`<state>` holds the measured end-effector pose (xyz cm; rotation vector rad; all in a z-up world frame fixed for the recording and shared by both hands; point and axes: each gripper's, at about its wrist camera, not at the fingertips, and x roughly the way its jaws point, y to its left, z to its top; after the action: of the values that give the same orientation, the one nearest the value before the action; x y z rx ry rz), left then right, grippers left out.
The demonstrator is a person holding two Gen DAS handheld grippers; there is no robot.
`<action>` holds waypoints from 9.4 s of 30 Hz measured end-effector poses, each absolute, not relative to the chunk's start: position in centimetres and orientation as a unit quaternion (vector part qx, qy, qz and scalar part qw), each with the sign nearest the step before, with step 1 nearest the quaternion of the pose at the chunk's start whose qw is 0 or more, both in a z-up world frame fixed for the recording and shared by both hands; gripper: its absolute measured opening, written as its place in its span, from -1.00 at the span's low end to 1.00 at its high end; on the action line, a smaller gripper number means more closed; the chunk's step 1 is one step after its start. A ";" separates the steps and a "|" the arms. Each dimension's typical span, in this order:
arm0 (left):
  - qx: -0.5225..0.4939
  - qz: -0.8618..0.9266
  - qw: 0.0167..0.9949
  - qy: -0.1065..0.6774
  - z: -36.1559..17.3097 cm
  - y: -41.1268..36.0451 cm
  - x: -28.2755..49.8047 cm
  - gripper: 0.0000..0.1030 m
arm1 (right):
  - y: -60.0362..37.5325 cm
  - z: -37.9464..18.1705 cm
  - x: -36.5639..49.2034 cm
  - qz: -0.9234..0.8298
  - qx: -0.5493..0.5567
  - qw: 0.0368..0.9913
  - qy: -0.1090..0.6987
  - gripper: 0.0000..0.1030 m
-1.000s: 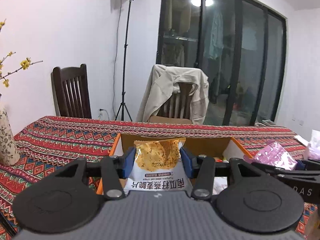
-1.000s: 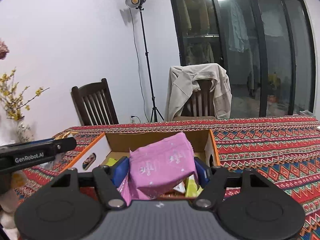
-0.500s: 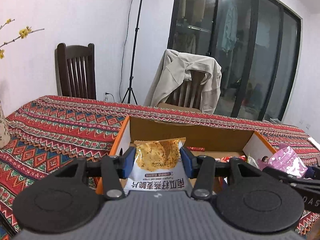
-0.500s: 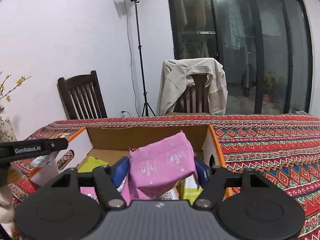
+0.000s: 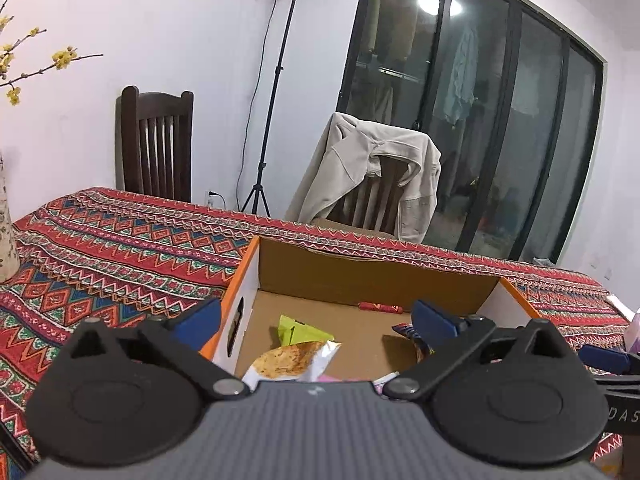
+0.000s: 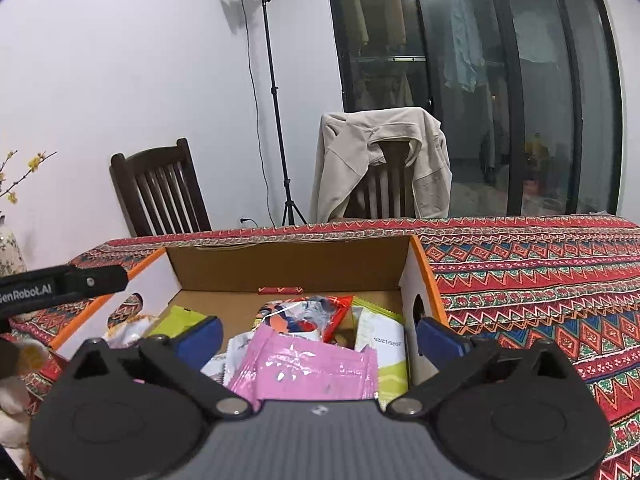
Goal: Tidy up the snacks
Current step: 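Carry both packets into the box and open both tools to release them, then move both tools back toward the snack pile, then grasp a white pumpkin-seed cracker packet with the right tool, then grasp another pumpkin-seed cracker packet with the left tool, then carry both cracker packets over the box and open both tools to drop them, then move both tools back toward the snack pile, then grasp a white packet from the table with the right tool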
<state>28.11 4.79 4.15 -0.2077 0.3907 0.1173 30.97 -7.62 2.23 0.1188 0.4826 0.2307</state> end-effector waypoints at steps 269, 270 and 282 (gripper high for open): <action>-0.091 0.044 0.952 0.289 -0.6 6.1 4.4 1.00 | -0.9 -2.3 10.0 0.189 -0.046 0.915 0.354 1.00; -0.092 0.044 0.952 0.290 -0.6 6.1 4.4 1.00 | -1.0 -2.4 9.9 0.190 -0.045 0.915 0.353 0.99; -0.088 0.044 0.952 0.290 -0.5 5.8 4.4 1.00 | -1.6 -1.8 8.5 0.223 -0.040 0.918 0.326 0.17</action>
<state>4.37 5.76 -0.49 -0.1786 0.5895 0.0893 8.52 -1.58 -1.84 -0.0833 0.6711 0.4589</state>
